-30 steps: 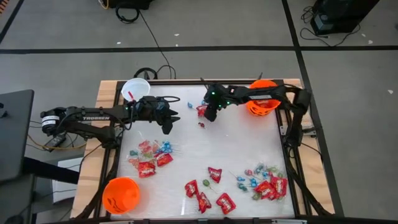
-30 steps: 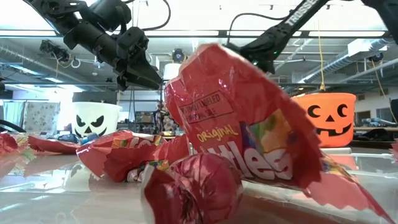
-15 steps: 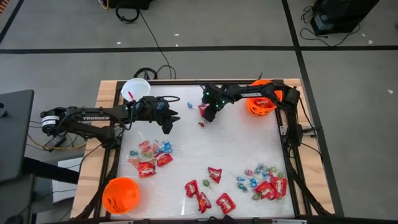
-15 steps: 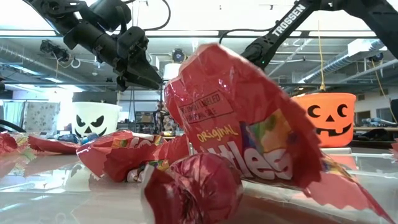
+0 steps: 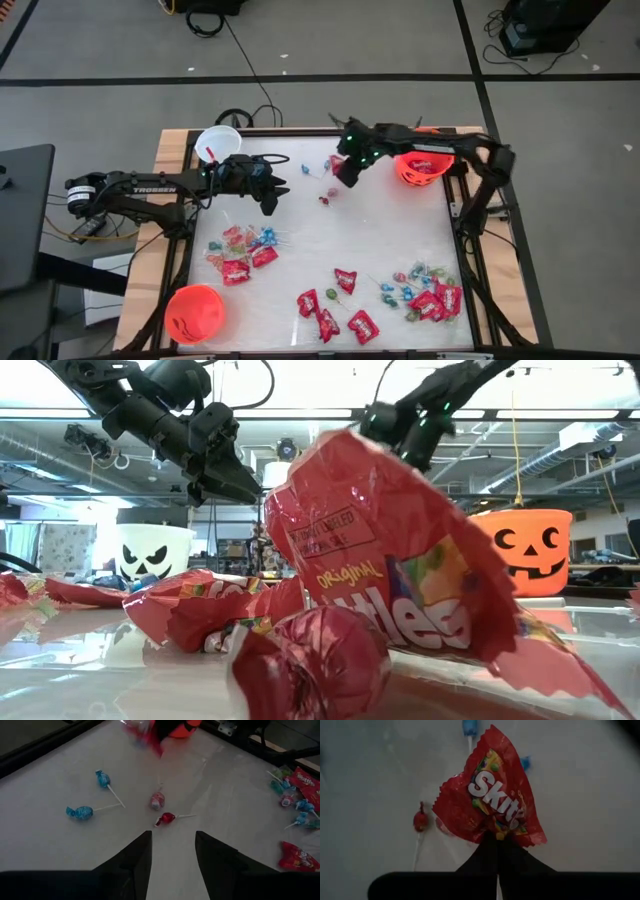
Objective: Sort candy by brand, put in halloween buckets
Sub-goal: Put the red candy into the top orange bucket
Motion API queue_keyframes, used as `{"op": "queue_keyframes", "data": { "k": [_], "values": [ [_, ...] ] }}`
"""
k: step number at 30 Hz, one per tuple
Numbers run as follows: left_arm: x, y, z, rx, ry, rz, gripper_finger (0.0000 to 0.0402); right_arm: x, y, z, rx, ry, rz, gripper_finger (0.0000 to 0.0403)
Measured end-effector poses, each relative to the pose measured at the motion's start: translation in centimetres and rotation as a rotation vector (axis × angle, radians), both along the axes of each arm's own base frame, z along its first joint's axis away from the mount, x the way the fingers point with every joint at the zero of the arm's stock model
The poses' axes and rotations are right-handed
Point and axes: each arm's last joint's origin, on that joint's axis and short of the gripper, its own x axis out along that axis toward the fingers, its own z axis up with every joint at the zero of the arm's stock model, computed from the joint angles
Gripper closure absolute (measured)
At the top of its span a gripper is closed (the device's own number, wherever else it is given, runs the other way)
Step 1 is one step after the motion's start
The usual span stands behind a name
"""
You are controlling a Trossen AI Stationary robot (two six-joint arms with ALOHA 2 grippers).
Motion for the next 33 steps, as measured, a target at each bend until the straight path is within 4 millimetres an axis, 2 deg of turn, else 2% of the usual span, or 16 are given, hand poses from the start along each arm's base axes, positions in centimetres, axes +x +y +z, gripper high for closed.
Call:
{"op": "queue_keyframes", "data": {
  "k": [6,11,20,26,33],
  "values": [
    [0.0,0.0,0.0,0.001,0.001,-0.001,0.0245,-4.4,0.4,4.2,-0.052,0.062,-0.081,0.04],
    [0.0,0.0,0.0,0.001,0.0,-0.001,0.0245,-7.8,0.7,6.9,-0.071,0.071,-0.14,0.04],
    [0.0,0.0,0.0,0.002,0.001,0.004,0.0245,-11.7,1.4,10.0,-0.08,0.002,-0.198,0.04],
    [0.0,0.0,0.0,0.001,0.0,0.006,0.0245,-13.1,1.4,10.7,-0.045,-0.033,-0.212,0.04],
    [0.0,0.0,0.0,0.002,0.0,0.01,0.0245,-11.9,1.5,10.0,0.029,-0.055,-0.15,0.04]
  ]
}}
